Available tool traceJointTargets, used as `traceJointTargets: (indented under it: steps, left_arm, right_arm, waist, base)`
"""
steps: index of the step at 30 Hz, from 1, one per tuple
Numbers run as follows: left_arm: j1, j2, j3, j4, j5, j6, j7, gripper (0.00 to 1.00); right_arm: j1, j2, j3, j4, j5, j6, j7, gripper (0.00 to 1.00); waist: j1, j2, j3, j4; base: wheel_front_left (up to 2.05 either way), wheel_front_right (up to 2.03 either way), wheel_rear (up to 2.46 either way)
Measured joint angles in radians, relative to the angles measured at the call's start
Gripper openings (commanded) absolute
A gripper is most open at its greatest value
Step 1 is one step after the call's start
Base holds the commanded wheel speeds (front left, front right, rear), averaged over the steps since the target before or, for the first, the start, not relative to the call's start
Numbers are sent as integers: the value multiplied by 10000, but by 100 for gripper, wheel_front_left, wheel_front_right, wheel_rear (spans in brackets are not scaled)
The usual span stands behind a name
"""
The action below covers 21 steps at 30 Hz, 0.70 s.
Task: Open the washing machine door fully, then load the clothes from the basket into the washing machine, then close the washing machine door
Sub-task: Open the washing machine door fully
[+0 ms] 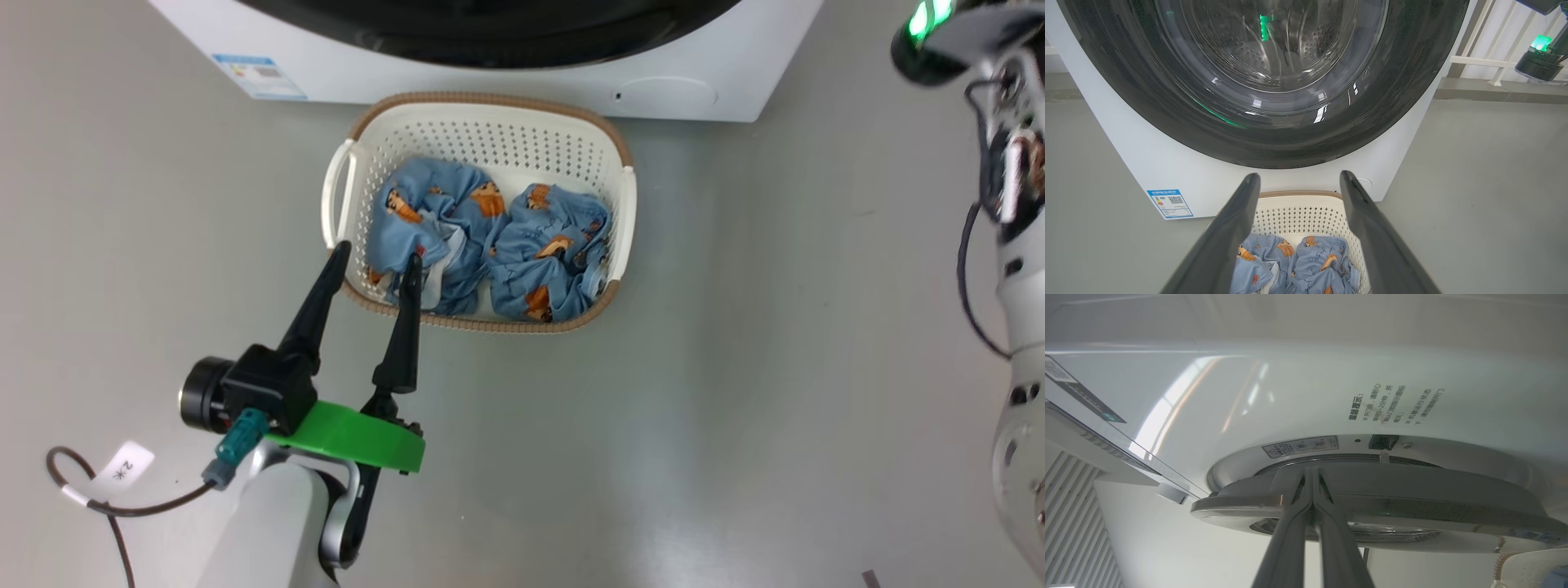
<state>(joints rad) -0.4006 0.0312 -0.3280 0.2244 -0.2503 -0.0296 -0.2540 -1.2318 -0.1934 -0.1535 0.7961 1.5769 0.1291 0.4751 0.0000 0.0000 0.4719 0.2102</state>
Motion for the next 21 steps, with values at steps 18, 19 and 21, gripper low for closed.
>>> traceJointTargets:
  steps: [18,19,21]
  left_arm:
    - [-426,-8,-560,-186,-437,180,0,100]
    - [-430,-10,-571,-190,-437,219,0,100]
    - [-432,-10,-577,-196,-437,263,0,100]
  right_arm:
    - [-2504,-412,825,1653,-773,0,447,0]
    - [-2568,-447,853,1730,-803,0,489,0]
    - [-2685,-485,895,1854,-805,0,535,0]
  waist:
    - [0,0,678,665]
    - [0,0,696,684]
    - [0,0,724,710]
  base:
    - [0,0,0]
    - [0,0,0]
    - [0,0,0]
